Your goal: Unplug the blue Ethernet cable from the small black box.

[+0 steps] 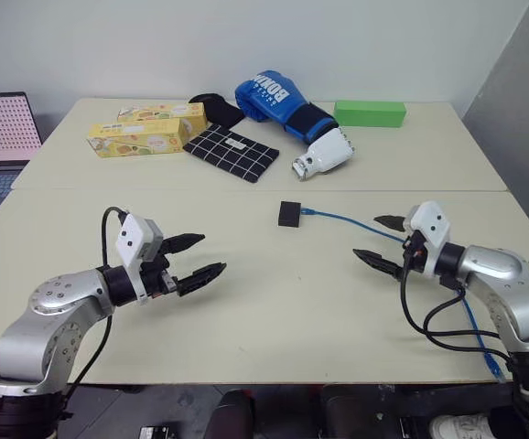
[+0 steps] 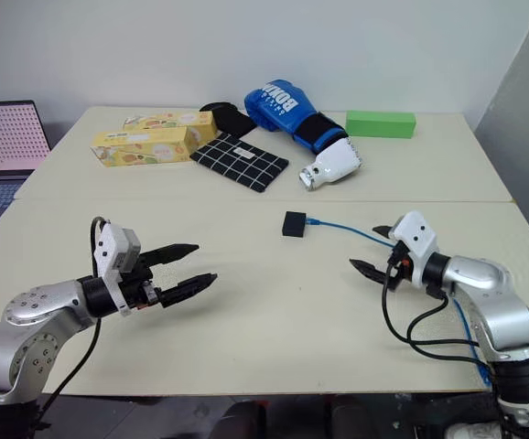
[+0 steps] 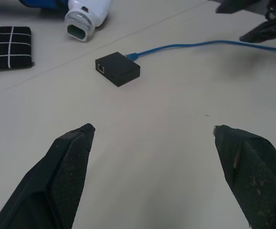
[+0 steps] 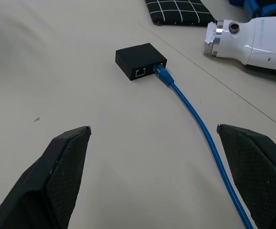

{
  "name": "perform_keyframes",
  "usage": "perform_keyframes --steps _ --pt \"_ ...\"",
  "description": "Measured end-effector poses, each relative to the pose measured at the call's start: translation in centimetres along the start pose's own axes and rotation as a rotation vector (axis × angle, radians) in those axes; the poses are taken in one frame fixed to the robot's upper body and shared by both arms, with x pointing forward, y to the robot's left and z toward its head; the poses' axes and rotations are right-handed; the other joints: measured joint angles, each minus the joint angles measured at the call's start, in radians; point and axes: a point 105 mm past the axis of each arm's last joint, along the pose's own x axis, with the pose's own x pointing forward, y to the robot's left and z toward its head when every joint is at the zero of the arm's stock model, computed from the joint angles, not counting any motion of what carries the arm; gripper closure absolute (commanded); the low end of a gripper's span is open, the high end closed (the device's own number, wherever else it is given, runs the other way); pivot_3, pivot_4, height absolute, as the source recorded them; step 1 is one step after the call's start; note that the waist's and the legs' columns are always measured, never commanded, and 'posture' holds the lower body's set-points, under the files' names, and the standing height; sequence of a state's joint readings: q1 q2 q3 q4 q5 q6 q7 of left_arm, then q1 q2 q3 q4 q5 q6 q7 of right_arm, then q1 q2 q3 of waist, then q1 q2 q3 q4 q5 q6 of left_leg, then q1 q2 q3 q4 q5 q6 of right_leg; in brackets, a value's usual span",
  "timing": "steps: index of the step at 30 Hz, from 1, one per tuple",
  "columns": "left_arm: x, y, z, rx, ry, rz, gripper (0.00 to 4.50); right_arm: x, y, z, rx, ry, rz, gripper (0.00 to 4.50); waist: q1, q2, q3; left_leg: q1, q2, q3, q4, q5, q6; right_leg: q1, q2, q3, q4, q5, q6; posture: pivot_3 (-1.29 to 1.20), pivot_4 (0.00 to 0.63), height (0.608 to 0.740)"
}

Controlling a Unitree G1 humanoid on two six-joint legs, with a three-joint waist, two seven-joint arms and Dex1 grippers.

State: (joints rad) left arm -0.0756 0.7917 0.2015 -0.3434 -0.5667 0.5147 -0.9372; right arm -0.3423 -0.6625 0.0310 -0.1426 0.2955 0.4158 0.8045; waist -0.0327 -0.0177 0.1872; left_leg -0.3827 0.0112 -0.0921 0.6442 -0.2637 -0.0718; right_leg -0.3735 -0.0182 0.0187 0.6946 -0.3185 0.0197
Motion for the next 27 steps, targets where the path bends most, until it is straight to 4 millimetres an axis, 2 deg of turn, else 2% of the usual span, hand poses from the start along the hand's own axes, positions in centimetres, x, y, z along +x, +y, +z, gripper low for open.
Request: perform_keyframes --steps 5,9,12,19,27 --pt "0.1 -0.6 0.5 0.036 0.025 -0.079 0.23 2.8 -1.0 0.1 0.031 -0.002 0.013 0.01 0.000 0.000 0.001 0.000 0.000 0.000 0.000 0.000 0.000 -0.001 0.001 0.000 0.000 0.000 0.000 0.00 0.150 0.740" --pt "0.6 -0.7 1.6 0.078 0.022 -0.120 0.23 6.0 -2.7 0.5 0.036 0.004 0.002 0.01 -0.001 0.000 0.001 0.000 0.000 0.002 0.000 0.000 0.000 -0.001 0.003 0.001 0.001 0.000 0.000 0.00 0.150 0.740" --pt "0.9 -0.6 1.8 0.084 0.020 -0.130 0.23 8.4 -3.6 0.0 0.013 0.050 0.009 0.01 -0.004 0.000 0.001 -0.001 0.000 0.003 0.000 0.000 0.000 -0.003 0.003 0.002 0.001 0.000 0.000 0.00 0.150 0.740" --pt "1.0 -0.5 1.7 0.090 0.030 -0.122 0.23 11.9 -3.4 -0.6 0.007 0.117 0.061 0.01 -0.012 0.000 0.001 -0.004 0.001 0.005 0.000 0.000 0.000 -0.007 0.002 0.004 0.002 0.000 0.000 0.00 0.150 0.740" --pt "0.9 -0.6 1.3 0.082 0.038 -0.118 0.23 12.4 -2.8 -1.1 -0.002 0.156 0.123 1.60 -0.013 0.000 0.001 -0.004 0.001 0.005 0.000 0.000 0.000 -0.007 0.000 0.004 0.003 0.000 0.000 0.00 0.150 0.740"
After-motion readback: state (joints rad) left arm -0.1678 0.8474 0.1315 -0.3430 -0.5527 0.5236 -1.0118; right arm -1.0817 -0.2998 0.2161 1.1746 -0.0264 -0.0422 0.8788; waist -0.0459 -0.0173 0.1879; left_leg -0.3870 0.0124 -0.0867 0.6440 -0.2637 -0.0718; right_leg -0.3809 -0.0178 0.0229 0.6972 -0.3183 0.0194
